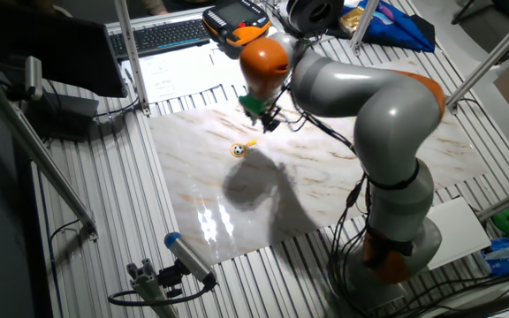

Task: Attach the bubble ring to the ball

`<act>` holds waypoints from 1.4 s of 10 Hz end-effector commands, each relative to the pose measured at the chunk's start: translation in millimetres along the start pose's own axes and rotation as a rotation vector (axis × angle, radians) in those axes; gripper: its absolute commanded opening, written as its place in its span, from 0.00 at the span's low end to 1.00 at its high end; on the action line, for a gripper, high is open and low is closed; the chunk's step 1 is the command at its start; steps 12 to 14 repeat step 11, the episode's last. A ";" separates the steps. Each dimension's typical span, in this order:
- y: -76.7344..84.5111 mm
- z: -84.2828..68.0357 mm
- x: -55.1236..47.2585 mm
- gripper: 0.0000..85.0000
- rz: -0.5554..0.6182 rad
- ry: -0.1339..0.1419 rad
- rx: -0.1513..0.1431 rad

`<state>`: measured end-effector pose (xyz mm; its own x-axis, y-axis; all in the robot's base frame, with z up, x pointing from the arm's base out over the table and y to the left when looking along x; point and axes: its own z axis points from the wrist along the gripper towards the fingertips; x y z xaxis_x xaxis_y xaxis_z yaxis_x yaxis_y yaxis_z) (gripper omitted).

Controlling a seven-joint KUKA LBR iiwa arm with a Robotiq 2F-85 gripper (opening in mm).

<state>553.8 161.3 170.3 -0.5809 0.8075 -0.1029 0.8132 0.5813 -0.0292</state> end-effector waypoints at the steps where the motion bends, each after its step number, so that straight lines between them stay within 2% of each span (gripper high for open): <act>1: -6.8 -22.4 -8.1 0.40 -0.433 -0.013 -0.041; 4: -26.2 -46.7 -29.8 0.40 -0.567 -0.007 -0.059; 5: -30.7 -50.5 -33.9 0.40 -0.598 -0.019 -0.067; 7: -33.1 -53.5 -36.0 0.40 -0.642 -0.047 -0.067; 10: -37.0 -63.5 -41.3 0.40 -0.670 -0.066 -0.069; 14: -38.0 -64.2 -43.0 0.40 -0.674 -0.067 -0.070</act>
